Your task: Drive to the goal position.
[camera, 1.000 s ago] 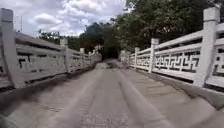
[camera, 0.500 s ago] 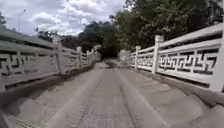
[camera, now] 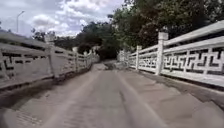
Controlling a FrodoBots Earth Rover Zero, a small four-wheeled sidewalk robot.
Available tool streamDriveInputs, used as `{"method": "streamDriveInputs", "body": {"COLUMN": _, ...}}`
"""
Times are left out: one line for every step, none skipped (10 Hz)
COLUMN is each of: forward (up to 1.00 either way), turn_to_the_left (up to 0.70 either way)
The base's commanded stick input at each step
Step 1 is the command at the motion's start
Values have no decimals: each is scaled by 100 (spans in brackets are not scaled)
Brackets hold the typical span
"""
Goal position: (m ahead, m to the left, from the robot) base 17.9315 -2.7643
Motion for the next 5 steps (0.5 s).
{"method": "streamDriveInputs", "body": {"forward": 70, "turn_to_the_left": 0}}
{"method": "streamDriveInputs", "body": {"forward": 70, "turn_to_the_left": 0}}
{"method": "streamDriveInputs", "body": {"forward": 70, "turn_to_the_left": 0}}
{"method": "streamDriveInputs", "body": {"forward": 70, "turn_to_the_left": 0}}
{"method": "streamDriveInputs", "body": {"forward": 70, "turn_to_the_left": 0}}
